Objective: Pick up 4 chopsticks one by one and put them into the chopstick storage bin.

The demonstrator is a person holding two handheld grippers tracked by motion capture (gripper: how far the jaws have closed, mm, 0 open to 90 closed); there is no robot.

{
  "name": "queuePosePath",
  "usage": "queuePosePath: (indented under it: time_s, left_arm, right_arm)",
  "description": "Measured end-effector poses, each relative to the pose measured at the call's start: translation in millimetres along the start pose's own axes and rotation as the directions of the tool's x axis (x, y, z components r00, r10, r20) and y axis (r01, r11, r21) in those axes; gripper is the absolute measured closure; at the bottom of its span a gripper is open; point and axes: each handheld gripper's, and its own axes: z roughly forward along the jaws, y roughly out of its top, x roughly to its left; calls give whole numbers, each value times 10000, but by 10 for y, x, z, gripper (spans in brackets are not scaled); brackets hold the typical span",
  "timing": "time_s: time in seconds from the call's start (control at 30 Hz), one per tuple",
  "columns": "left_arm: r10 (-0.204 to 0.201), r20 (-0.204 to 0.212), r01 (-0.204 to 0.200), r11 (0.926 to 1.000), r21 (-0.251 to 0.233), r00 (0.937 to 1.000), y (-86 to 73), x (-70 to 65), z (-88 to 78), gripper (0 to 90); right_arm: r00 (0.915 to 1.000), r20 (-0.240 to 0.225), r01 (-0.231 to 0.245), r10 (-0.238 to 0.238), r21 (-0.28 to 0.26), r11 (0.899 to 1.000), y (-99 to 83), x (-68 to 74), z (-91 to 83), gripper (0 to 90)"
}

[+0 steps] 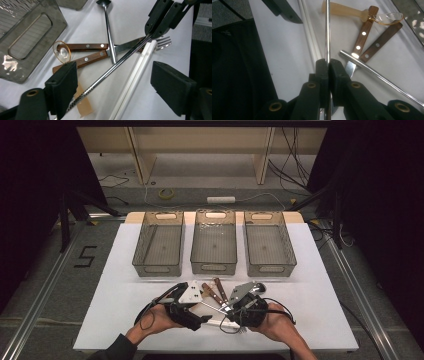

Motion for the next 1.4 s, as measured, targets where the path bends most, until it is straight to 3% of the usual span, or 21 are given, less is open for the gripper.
queuePosePath:
  time_s: [0.17, 0.37, 0.77, 1.13, 1.27, 1.4]
  left_arm:
    - [210, 110, -213, 9995, 252, 9997, 3, -13, 24, 270]
    - [625, 412, -647, 9965, 535, 9972, 3, -66, 40, 390]
    - [1398, 806, -1469, 9851, 896, 9869, 5, -133, 42, 548]
    - [1662, 1043, -1788, 9759, 1253, 9806, 5, -168, 69, 702]
    - [1828, 1339, -2009, 9699, 1377, 9740, 9, -175, 61, 746]
    - [2139, 1711, -2400, 9592, 1497, 9618, 12, -205, 55, 782]
  right_arm:
    - [9993, -222, 308, -306, 91, 9995, 30, 38, -4, 863]
    - [9976, -325, 611, -604, 193, 9979, 42, 66, 12, 863]
    - [9923, -558, 1126, -1108, 299, 9932, 61, 104, 23, 863]
    - [9871, -762, 1443, -1410, 405, 9887, 68, 140, 44, 863]
    - [9830, -899, 1642, -1602, 389, 9857, 62, 140, 44, 862]
    - [9739, -1146, 2004, -1958, 301, 9792, 45, 137, 51, 858]
